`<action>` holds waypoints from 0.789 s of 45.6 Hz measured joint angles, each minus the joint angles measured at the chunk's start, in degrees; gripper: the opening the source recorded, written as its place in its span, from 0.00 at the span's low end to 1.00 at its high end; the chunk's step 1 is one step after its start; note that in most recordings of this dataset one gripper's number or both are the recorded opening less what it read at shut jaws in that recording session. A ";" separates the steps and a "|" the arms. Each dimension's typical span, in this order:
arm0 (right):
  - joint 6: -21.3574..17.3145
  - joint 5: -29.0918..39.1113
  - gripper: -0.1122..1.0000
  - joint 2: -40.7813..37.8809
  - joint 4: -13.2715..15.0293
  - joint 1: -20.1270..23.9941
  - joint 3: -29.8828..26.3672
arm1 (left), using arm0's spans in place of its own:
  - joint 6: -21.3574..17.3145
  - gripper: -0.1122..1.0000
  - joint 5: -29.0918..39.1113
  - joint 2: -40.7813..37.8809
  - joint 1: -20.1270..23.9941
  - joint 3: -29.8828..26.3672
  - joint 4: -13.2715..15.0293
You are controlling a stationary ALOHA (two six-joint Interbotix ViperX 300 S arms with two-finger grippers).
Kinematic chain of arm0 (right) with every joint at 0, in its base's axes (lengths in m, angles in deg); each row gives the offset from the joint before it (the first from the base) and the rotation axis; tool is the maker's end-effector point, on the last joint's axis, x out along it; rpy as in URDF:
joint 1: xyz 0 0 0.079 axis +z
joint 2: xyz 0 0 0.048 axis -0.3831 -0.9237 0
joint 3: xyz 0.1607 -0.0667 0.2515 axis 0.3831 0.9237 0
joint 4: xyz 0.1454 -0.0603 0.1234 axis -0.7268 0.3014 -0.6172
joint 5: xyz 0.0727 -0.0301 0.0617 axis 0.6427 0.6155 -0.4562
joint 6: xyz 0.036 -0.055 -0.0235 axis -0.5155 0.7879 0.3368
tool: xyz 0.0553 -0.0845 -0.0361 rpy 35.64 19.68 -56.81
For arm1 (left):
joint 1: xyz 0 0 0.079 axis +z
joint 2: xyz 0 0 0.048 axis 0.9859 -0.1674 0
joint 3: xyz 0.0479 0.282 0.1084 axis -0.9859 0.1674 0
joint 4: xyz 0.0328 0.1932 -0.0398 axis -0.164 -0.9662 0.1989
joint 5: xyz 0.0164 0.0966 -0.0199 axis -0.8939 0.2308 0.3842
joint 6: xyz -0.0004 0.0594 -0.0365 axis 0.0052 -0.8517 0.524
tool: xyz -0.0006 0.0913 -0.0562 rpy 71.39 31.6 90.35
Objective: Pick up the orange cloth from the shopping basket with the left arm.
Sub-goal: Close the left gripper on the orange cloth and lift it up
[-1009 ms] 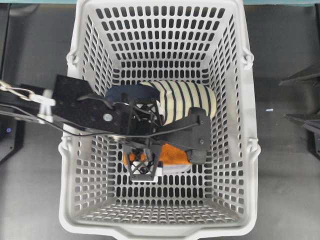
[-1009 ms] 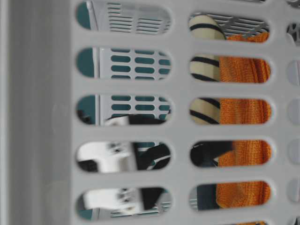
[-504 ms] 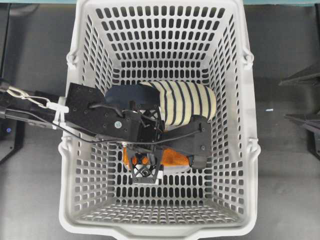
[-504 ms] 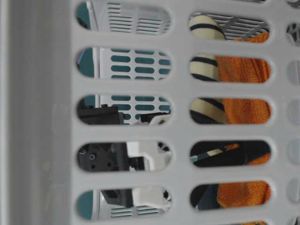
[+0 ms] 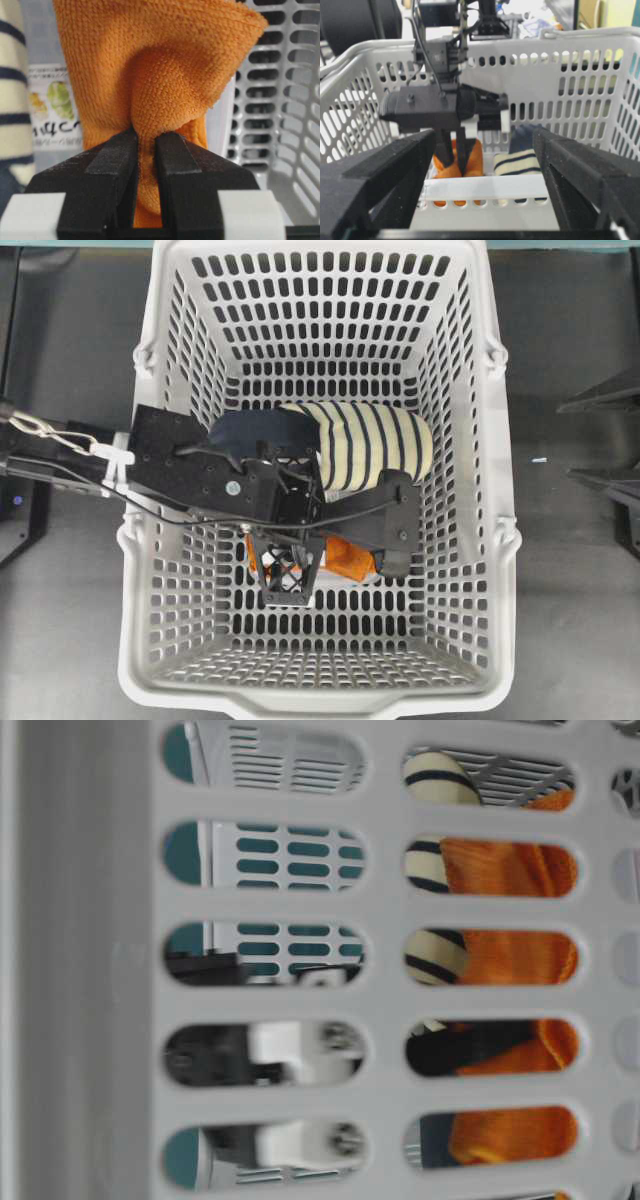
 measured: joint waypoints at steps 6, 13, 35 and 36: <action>0.09 -0.09 0.77 0.00 -0.09 0.09 -0.09 | 0.09 0.17 2.37 1.49 0.18 -3.52 0.00; 0.00 -0.09 0.77 0.18 -0.09 0.09 0.09 | 0.00 0.17 8.53 2.90 0.18 -10.81 0.00; 0.00 -0.09 0.77 0.18 -0.09 0.09 0.35 | 0.09 0.17 31.90 2.81 0.26 -33.22 0.00; 0.00 0.00 0.77 0.18 -0.09 0.09 0.35 | 0.00 0.17 32.08 2.64 0.26 -33.49 0.00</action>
